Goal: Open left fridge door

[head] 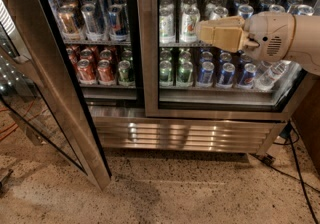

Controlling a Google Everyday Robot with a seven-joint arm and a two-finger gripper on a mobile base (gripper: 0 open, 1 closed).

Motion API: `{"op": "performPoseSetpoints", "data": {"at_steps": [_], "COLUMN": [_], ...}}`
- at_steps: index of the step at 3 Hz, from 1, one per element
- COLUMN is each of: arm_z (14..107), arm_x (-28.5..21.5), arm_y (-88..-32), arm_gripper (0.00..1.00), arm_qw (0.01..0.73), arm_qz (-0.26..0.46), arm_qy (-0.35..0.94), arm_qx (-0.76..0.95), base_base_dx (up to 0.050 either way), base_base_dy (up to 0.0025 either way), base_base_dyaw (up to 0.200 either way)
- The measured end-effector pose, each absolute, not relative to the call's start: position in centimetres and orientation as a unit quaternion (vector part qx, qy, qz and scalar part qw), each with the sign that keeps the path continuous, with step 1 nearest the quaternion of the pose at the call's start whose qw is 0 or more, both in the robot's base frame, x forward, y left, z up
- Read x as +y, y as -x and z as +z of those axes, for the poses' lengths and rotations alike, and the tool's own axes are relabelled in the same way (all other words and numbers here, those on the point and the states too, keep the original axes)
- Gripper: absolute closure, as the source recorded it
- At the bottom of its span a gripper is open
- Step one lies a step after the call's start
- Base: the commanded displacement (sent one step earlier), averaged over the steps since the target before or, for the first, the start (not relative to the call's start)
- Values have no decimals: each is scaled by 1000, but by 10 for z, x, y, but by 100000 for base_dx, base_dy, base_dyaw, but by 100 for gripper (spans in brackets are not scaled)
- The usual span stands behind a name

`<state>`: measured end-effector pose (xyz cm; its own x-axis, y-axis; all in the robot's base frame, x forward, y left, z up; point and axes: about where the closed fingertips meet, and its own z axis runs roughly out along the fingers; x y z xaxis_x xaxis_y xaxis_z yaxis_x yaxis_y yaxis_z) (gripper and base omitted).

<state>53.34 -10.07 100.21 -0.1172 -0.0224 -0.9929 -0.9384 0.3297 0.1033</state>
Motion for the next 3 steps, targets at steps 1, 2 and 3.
{"op": "performPoseSetpoints", "data": {"at_steps": [1,2,3], "arm_z": [997,984,984], "arm_x": [-86,-77,-77], "arm_y": [-516,-493,-493], "arm_gripper": [100,100,100], "arm_qw": [531,537,537], "arm_qz": [432,441,441], "arm_qy": [405,417,417], "arm_qx": [606,586,586], "base_base_dx": [0,0,0], "base_base_dy": [0,0,0], "base_base_dyaw": [0,0,0]}}
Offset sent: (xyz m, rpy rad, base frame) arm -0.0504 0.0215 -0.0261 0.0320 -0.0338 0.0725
